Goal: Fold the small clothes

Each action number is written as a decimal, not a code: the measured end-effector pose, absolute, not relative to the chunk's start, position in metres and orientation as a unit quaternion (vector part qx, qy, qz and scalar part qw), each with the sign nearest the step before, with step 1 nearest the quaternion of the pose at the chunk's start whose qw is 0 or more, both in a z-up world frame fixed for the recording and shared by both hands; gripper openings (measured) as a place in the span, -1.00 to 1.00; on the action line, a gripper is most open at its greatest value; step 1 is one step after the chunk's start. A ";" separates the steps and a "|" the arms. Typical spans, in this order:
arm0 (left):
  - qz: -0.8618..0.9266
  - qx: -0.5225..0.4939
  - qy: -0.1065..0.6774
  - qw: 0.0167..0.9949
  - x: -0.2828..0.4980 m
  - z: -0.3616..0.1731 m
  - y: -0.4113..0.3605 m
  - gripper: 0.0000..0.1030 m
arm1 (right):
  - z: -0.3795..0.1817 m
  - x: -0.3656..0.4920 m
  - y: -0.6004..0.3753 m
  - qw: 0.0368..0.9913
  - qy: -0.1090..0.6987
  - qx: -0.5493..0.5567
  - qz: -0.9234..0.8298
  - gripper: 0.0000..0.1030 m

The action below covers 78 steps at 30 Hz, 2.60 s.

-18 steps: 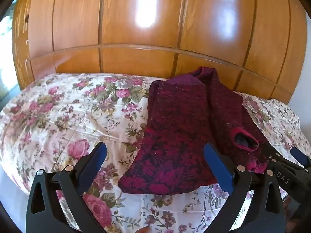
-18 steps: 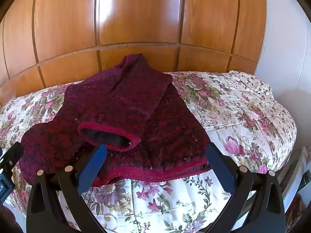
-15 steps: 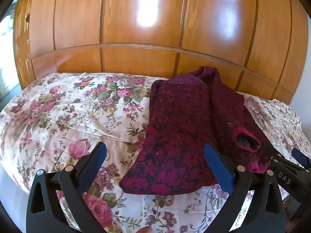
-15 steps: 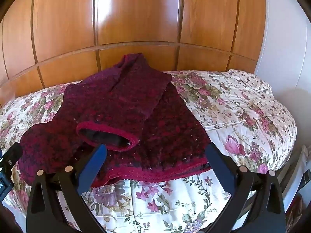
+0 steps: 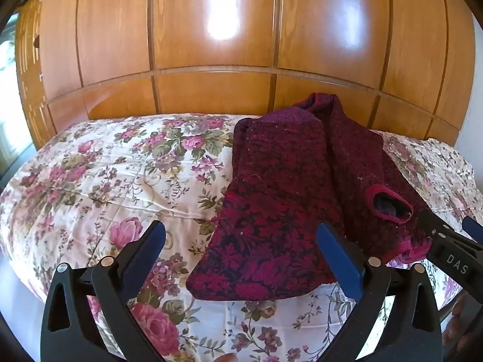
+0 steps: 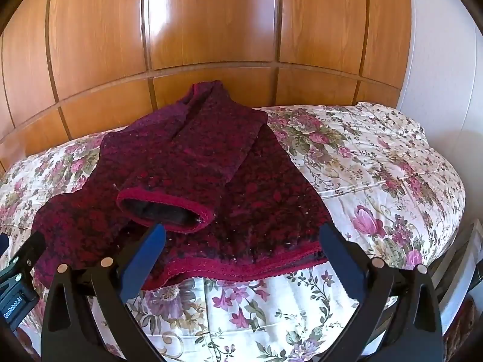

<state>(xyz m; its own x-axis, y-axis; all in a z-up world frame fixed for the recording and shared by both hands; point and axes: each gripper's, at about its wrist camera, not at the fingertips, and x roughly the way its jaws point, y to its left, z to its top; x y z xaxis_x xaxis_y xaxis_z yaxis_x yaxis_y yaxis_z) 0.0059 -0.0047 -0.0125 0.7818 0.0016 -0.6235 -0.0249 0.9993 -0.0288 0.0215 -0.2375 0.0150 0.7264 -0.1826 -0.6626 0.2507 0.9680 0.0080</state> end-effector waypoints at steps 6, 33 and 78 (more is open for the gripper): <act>0.010 -0.016 0.330 0.944 0.006 -0.012 -0.004 0.92 | 0.017 0.020 -0.238 0.929 0.347 0.049 -0.117 0.96; 0.012 -0.019 0.331 0.943 0.007 -0.015 0.000 0.92 | 0.016 0.020 -0.237 0.931 0.348 0.048 -0.104 0.96; -0.250 -0.118 0.341 0.899 0.032 0.009 0.056 -0.69 | 0.066 0.107 -0.269 0.942 0.333 0.000 0.047 -0.76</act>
<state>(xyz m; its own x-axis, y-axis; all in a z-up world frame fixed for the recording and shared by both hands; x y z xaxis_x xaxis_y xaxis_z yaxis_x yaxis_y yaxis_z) 0.0321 0.0556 0.0088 0.6426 -0.5298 -0.5536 0.3691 0.8471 -0.3823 0.1071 -0.2690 0.0664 0.7736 0.0891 -0.6274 -0.0891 0.9955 0.0316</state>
